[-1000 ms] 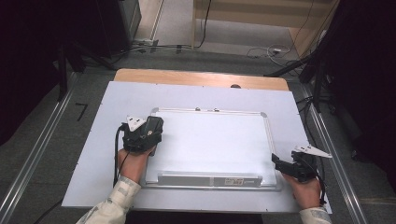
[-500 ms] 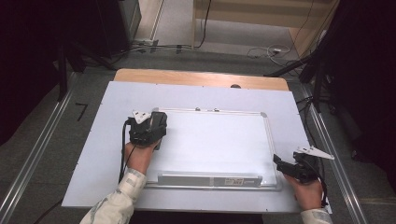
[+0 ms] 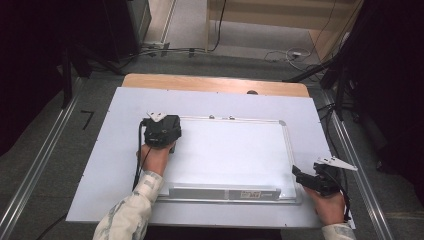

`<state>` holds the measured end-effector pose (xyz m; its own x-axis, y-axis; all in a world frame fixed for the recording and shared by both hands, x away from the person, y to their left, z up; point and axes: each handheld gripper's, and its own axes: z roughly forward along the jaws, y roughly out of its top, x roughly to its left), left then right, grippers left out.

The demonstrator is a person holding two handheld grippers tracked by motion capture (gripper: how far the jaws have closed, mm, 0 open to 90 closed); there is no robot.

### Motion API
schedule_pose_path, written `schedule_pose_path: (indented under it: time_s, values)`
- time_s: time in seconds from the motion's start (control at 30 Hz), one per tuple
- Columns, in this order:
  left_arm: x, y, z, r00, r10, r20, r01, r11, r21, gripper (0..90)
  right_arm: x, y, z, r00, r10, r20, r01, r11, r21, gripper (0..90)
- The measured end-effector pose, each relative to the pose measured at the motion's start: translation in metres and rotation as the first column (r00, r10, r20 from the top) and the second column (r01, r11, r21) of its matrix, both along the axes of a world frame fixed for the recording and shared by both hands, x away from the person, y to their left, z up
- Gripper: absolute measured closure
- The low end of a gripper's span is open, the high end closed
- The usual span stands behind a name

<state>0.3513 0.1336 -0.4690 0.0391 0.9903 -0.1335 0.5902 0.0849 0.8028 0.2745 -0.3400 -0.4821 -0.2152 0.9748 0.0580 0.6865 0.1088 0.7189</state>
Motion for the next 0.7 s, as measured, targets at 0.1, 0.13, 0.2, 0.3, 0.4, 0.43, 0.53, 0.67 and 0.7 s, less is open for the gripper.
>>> schedule_pose_path:
  time_s: [0.1,0.13,0.2,0.3,0.4,0.43,0.53,0.67,0.7]
  values:
    - [0.008,-0.002,-0.003,0.9998,0.017,-0.012,-0.017,0.9998,0.002,40.2,0.000,-0.001,0.000,1.0000,-0.002,-0.002,0.002,1.0000,0.003,16.6]
    - [0.010,-0.002,-0.004,0.9996,0.018,-0.021,-0.018,0.9998,0.005,40.2,0.000,-0.001,0.000,1.0000,-0.003,-0.002,0.003,1.0000,0.004,16.6]
    - [0.013,-0.004,-0.008,0.9992,0.023,-0.032,-0.022,0.9995,0.023,40.2,0.000,-0.001,0.000,1.0000,-0.002,-0.003,0.002,1.0000,0.005,16.6]
    - [0.018,-0.003,-0.014,0.9983,0.043,-0.041,-0.042,0.9988,0.025,40.2,0.000,-0.001,0.000,1.0000,-0.001,-0.002,0.001,1.0000,0.007,16.6]
    - [0.022,-0.003,-0.017,0.9968,0.057,-0.055,-0.055,0.9979,0.034,40.2,0.000,-0.001,0.000,1.0000,-0.001,-0.002,0.001,1.0000,0.007,16.6]
    - [0.024,-0.004,-0.018,0.9965,0.059,-0.058,-0.057,0.9975,0.041,40.2,0.000,-0.001,0.000,1.0000,0.000,-0.002,0.000,1.0000,0.008,16.6]
    - [0.026,-0.006,-0.019,0.9964,0.056,-0.064,-0.053,0.9975,0.047,40.2,0.000,-0.002,0.000,1.0000,0.000,-0.002,0.000,1.0000,0.008,16.6]
    - [0.028,-0.011,-0.021,0.9957,0.051,-0.078,-0.046,0.9968,0.066,40.2,0.000,-0.002,0.000,1.0000,-0.001,-0.002,0.001,1.0000,0.009,16.6]
    - [0.029,-0.012,-0.022,0.9953,0.054,-0.080,-0.049,0.9966,0.066,40.2,0.000,-0.002,0.000,1.0000,-0.001,-0.001,0.001,1.0000,0.009,16.6]
